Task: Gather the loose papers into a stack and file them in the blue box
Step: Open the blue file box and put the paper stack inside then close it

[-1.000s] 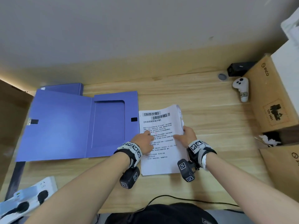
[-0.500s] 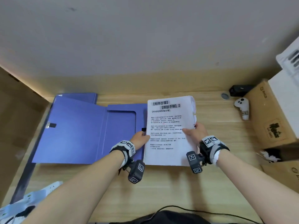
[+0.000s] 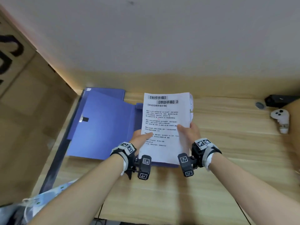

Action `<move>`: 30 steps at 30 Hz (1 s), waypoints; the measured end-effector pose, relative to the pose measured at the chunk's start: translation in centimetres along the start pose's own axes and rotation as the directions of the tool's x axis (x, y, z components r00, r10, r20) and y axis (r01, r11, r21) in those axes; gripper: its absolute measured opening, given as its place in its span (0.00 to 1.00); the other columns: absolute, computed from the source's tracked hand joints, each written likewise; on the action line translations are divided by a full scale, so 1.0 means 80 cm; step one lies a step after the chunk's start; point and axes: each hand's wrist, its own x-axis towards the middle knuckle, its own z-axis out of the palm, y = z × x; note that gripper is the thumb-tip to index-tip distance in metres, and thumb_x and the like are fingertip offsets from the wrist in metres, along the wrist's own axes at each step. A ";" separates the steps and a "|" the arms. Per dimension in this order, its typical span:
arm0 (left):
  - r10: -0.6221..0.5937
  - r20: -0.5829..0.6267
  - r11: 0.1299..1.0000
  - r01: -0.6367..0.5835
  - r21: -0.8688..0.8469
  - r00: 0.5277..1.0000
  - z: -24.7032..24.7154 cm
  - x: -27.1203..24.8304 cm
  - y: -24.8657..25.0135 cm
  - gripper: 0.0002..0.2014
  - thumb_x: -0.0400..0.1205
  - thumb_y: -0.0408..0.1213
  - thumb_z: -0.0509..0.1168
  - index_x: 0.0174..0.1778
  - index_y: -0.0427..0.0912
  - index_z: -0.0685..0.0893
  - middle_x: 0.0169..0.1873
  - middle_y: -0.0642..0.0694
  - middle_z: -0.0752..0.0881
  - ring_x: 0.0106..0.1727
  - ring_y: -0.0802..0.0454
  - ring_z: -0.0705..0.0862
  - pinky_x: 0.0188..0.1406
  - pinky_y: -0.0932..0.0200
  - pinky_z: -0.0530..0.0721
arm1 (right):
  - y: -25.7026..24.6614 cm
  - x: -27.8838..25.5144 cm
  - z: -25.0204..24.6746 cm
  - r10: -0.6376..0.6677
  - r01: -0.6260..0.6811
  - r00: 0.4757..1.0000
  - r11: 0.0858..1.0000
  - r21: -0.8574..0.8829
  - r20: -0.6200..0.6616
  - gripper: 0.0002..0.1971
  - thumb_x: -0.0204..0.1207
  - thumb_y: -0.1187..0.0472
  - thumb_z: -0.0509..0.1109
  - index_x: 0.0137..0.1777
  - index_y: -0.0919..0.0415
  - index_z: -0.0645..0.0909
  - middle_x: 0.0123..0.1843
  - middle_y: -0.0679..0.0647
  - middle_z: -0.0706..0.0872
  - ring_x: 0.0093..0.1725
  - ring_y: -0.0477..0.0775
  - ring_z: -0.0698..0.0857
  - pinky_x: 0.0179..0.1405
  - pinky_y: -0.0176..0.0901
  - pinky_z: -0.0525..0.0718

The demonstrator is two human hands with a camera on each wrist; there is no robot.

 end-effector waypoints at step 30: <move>0.206 -0.316 0.880 -0.034 0.474 0.926 -0.245 0.034 -0.016 0.12 0.82 0.38 0.68 0.59 0.41 0.89 0.51 0.45 0.91 0.50 0.42 0.89 0.52 0.51 0.87 | 0.070 0.030 0.105 -0.210 0.140 0.978 0.658 -0.740 -0.002 0.26 0.77 0.70 0.65 0.77 0.69 0.72 0.83 0.61 0.65 0.83 0.61 0.62 0.82 0.47 0.58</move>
